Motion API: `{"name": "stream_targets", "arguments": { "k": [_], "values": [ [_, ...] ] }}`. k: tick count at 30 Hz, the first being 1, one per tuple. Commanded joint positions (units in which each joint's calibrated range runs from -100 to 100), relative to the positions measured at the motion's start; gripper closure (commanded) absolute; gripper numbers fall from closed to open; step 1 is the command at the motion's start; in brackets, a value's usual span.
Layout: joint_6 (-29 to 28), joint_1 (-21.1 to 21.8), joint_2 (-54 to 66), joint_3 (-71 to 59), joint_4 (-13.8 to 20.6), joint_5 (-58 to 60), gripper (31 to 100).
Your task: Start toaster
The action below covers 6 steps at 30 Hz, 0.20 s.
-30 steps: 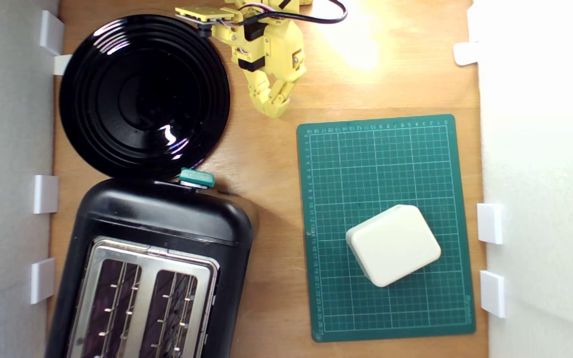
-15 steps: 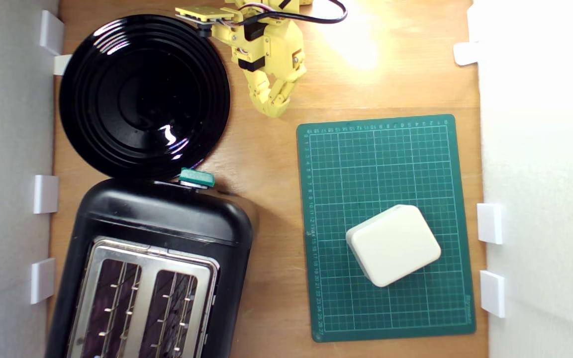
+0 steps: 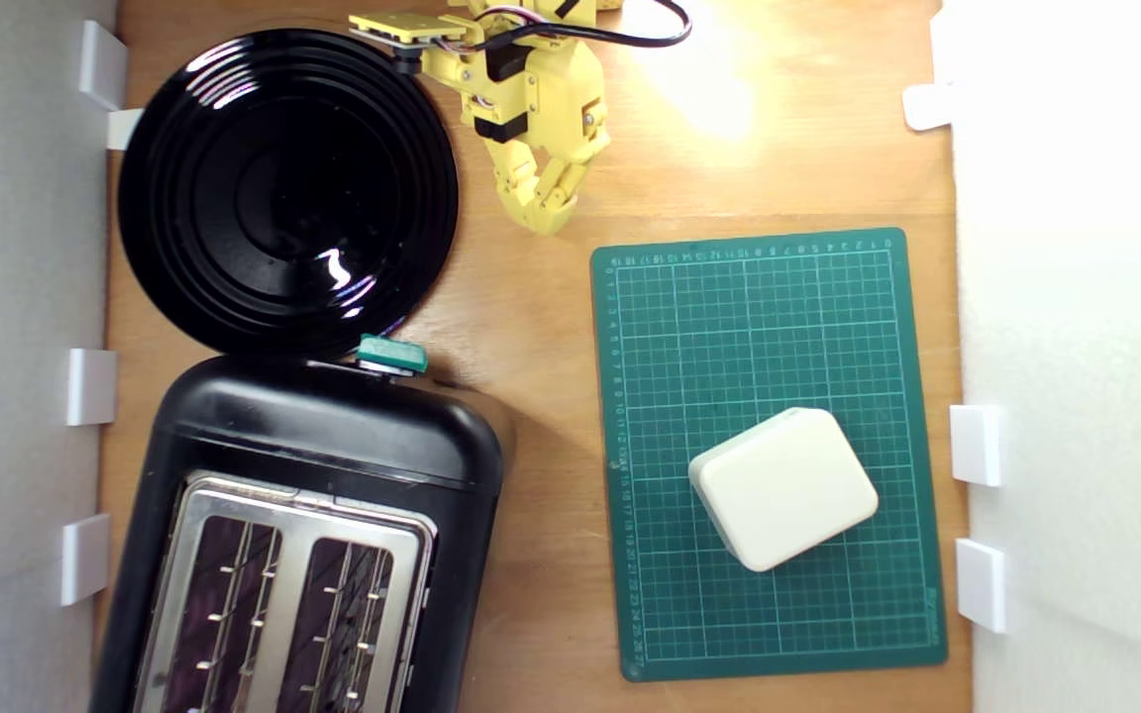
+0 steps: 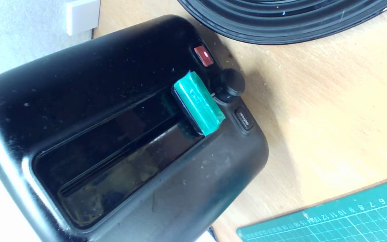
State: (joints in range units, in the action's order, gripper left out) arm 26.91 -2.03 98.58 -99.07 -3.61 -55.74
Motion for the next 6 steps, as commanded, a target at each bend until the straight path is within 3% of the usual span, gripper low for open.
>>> {"name": "stream_targets", "arguments": {
  "k": [1, 6],
  "values": [
    [-0.04, -0.03, 0.67, -0.29, 0.70, -0.91, 98.8],
    [-0.04, -0.03, 0.67, -0.29, 0.70, -0.91, 98.8]
  ]
}}
